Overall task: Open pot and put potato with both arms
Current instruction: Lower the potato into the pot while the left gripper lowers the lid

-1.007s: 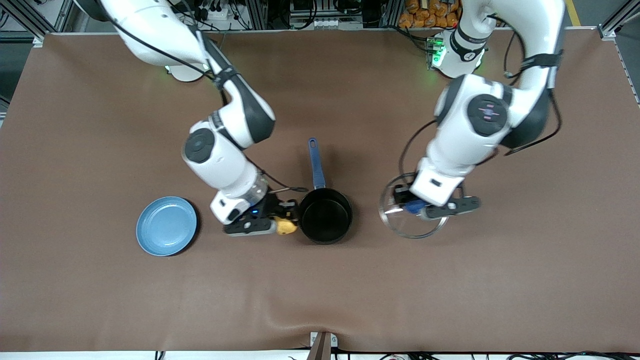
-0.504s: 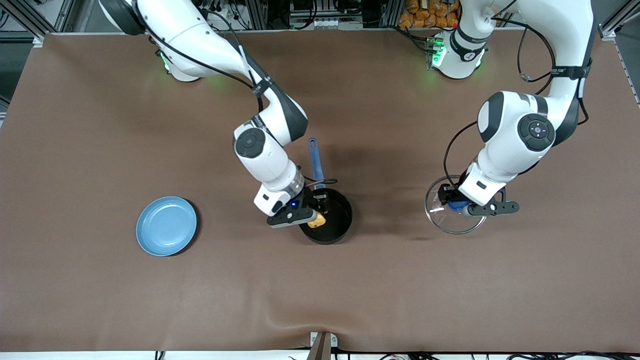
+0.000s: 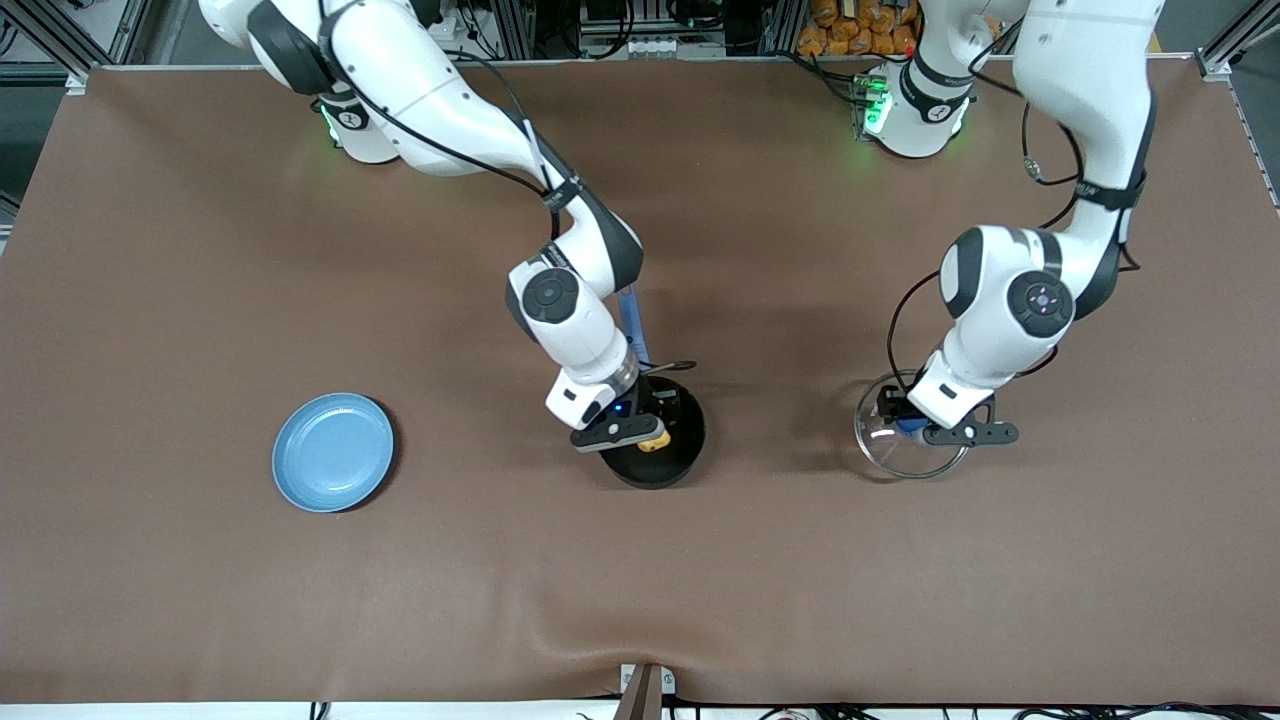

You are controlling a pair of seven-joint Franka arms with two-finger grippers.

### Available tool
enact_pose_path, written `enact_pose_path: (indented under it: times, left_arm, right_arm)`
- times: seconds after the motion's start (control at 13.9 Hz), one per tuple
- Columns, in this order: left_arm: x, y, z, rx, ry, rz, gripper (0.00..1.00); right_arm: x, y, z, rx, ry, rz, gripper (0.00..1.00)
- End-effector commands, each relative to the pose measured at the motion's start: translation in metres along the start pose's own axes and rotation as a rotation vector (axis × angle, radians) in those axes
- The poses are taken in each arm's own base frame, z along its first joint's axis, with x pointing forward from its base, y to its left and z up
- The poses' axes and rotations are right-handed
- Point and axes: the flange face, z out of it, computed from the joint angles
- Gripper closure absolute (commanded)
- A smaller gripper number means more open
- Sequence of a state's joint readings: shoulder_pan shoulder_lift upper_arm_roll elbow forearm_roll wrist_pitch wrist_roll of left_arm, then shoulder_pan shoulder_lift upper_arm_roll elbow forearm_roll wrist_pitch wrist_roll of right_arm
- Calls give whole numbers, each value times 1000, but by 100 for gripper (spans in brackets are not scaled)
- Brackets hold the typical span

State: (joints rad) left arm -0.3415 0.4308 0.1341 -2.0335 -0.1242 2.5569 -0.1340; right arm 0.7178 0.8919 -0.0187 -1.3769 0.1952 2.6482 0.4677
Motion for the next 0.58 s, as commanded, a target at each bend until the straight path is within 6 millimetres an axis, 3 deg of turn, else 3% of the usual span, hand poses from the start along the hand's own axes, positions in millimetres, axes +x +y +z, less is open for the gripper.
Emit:
enact_pose_path:
  times: [0.0, 0.07, 0.22, 0.29, 0.36, 0.43, 0.5]
  left_arm:
    - [3, 0, 8, -13, 21, 18, 68]
    - [3, 0, 8, -12, 21, 19, 56]
    - [3, 1, 9, -12, 22, 21, 14]
    - [3, 1, 11, -11, 20, 22, 11]
    - [3, 1, 11, -10, 20, 25, 1]
    - [3, 0, 11, -8, 20, 25, 0]
    - [3, 0, 10, -8, 20, 29, 0]
  right_arm:
    - [-1, -9, 19, -35, 34, -3, 100]
    - [-3, -8, 22, -43, 33, -8, 100]
    - [-4, -6, 25, -48, 31, -9, 100]
    - [-5, -5, 27, -54, 31, -17, 100]
    - [-6, -5, 28, -57, 30, -20, 100]
    - [-6, -4, 29, -58, 29, -18, 97]
    - [-4, -2, 28, -57, 31, -14, 79]
